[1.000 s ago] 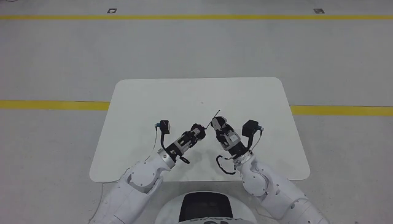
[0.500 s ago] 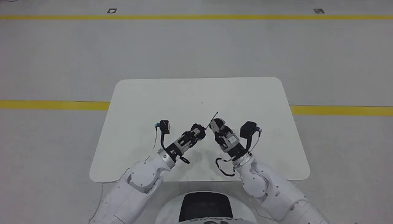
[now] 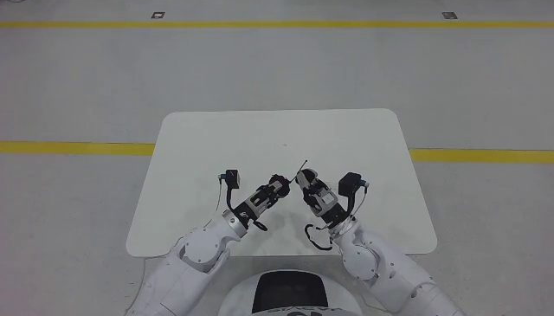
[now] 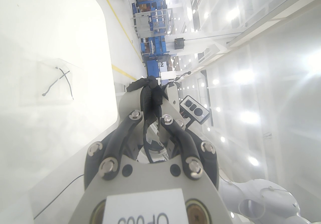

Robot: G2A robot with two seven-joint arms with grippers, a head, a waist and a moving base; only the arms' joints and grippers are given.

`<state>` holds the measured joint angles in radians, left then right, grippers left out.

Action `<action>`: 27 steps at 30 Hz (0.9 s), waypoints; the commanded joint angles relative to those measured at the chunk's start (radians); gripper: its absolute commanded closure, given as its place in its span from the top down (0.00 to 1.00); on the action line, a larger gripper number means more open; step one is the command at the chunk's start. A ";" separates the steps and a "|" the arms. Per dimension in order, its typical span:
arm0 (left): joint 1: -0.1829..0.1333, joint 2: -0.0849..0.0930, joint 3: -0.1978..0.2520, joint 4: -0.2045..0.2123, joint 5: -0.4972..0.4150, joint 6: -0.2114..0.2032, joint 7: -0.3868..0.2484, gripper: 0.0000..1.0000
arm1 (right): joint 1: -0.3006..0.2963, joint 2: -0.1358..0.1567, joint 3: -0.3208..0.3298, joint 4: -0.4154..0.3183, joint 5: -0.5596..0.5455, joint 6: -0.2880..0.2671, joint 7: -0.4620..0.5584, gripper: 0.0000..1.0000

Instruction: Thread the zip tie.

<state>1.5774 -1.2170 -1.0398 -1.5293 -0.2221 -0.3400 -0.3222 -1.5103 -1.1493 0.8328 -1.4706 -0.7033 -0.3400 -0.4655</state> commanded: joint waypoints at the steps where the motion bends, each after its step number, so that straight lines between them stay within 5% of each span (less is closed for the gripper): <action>1: 0.000 0.000 0.000 0.000 0.000 0.000 0.000 0.00 | 0.001 0.001 -0.001 0.001 0.003 0.000 0.002 0.00; 27: 0.000 0.000 0.000 0.000 0.000 0.000 0.000 0.00 | 0.017 0.013 -0.034 0.002 0.023 0.000 0.019 0.00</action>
<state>1.5774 -1.2170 -1.0398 -1.5293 -0.2221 -0.3400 -0.3222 -1.4937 -1.1369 0.7999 -1.4684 -0.6803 -0.3400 -0.4469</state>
